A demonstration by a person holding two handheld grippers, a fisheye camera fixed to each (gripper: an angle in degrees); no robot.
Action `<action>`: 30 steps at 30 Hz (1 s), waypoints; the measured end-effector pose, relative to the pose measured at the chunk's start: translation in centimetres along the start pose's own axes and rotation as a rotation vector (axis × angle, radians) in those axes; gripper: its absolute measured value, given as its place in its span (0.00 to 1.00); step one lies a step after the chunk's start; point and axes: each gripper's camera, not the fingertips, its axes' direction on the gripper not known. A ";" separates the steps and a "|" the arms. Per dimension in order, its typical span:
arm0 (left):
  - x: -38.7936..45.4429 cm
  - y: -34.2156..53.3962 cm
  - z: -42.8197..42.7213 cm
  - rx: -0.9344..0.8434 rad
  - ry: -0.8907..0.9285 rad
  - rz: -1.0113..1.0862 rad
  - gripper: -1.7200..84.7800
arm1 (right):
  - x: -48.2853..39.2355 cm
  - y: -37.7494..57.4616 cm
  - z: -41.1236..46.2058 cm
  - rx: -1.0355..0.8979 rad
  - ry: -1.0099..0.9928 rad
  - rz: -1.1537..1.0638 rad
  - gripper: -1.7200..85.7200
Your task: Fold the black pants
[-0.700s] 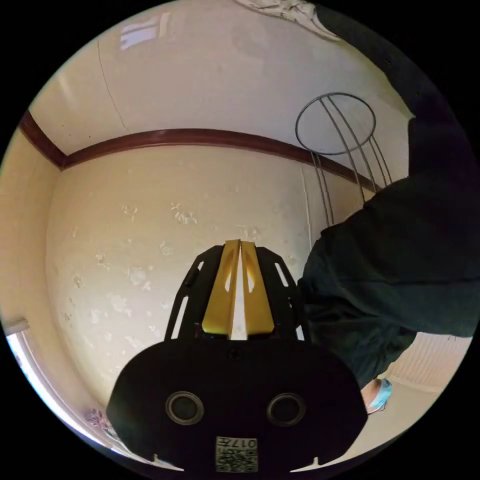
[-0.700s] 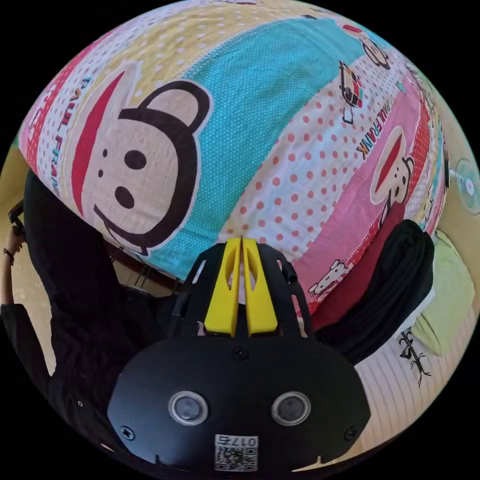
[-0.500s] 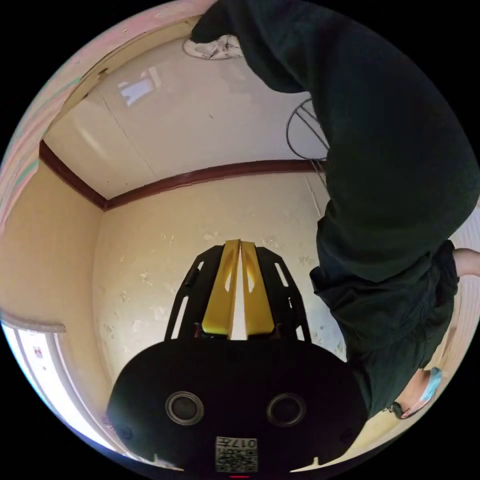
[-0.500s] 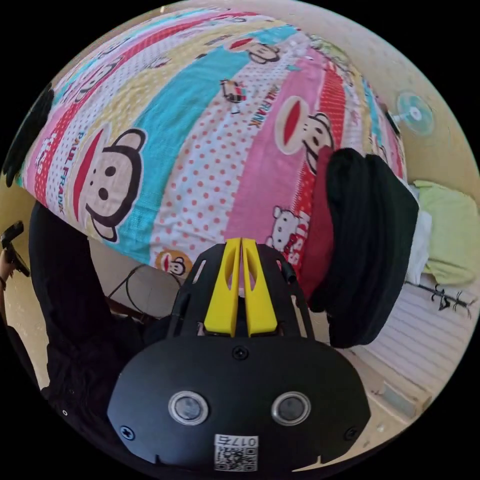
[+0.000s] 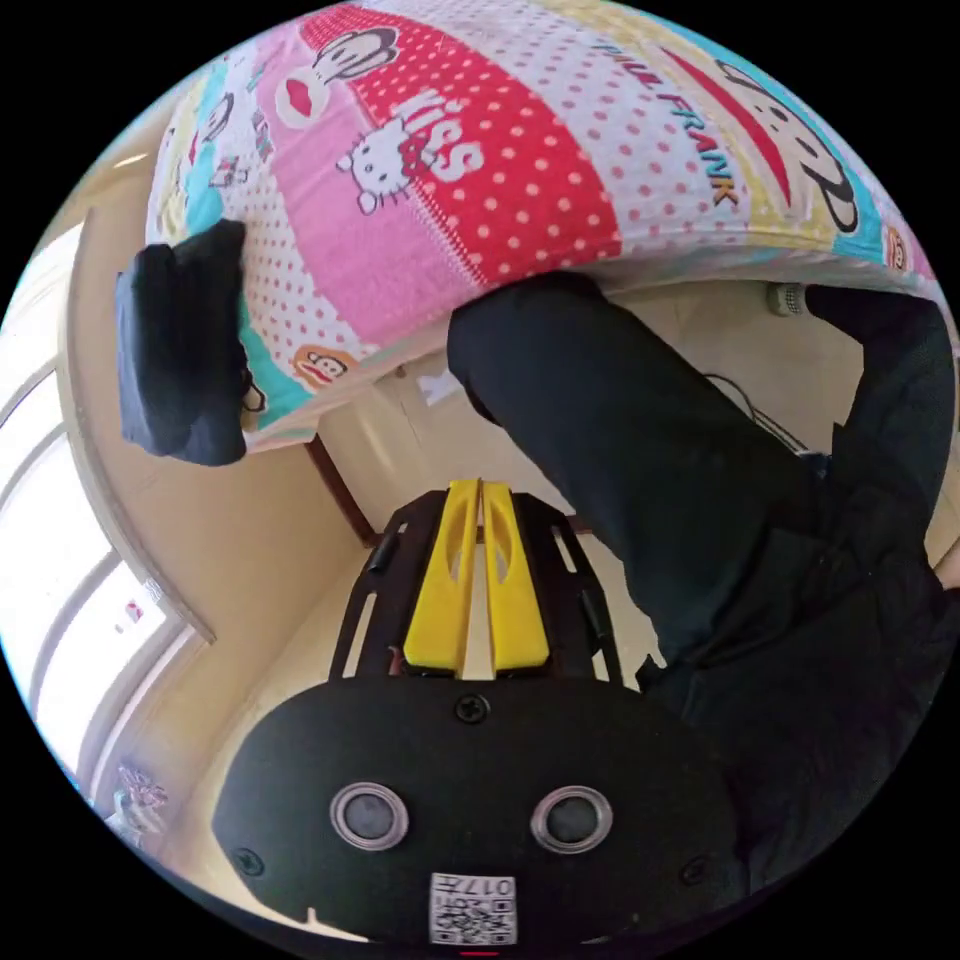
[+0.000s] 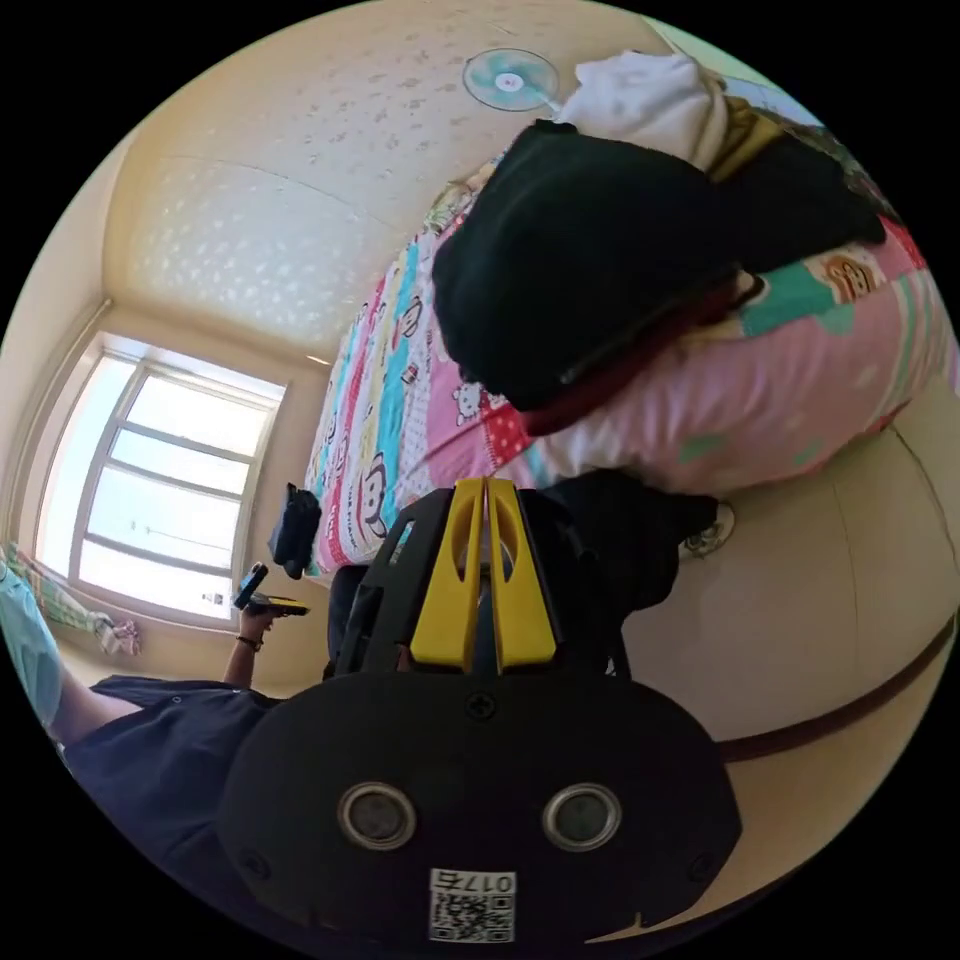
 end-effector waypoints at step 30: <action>43.7 -26.9 -22.6 0.688 0.992 0.652 0.10 | 13.0 -13.4 -12.0 -0.032 -0.057 -0.272 0.18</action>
